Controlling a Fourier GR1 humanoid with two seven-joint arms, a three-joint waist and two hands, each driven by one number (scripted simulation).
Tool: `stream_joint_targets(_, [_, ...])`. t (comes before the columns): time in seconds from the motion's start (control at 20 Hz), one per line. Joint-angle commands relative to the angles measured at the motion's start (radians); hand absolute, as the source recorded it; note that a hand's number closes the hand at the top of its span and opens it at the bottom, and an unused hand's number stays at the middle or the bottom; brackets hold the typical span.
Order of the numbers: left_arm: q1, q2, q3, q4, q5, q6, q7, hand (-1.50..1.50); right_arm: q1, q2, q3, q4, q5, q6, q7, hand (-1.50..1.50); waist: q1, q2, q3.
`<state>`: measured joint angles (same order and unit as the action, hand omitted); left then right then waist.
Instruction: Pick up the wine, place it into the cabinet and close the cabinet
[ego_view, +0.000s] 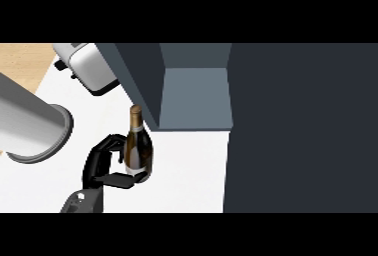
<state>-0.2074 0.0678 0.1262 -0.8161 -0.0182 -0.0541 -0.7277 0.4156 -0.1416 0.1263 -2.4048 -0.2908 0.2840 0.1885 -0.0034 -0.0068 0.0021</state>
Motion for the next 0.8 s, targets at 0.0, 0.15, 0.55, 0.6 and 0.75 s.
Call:
stream_joint_targets(0.0, [0.077, -0.047, -0.07, -0.194, -0.029, 0.06, 0.124, 1.5, 0.028, 0.005, -0.011, -0.144, -0.068, -0.03, 0.072, -1.5, 0.005, 0.001, -0.001])
stream_joint_targets(0.15, [0.018, -0.066, -0.112, -0.261, -0.042, 0.122, 0.23, 1.5, -0.032, -0.013, -0.039, -0.115, -0.08, -0.03, 0.095, -1.5, 0.002, 0.004, -0.002])
stream_joint_targets(0.55, [-0.015, -0.067, -0.261, -0.407, -0.044, 0.271, 0.472, 1.5, 0.041, -0.027, -0.09, -0.154, -0.141, -0.005, 0.097, -1.5, -0.004, 0.003, -0.002])
stream_joint_targets(0.6, [-0.094, -0.068, -0.249, -0.313, -0.047, 0.272, 0.459, 1.5, -0.012, -0.014, -0.07, -0.1, -0.108, 0.008, 0.069, -1.5, -0.006, 0.006, -0.002])
stream_joint_targets(0.75, [-0.139, -0.067, -0.372, -0.304, -0.077, 0.401, 0.505, 1.5, 0.014, -0.004, -0.045, -0.147, -0.094, -0.011, 0.09, -1.5, -0.016, 0.005, -0.002])
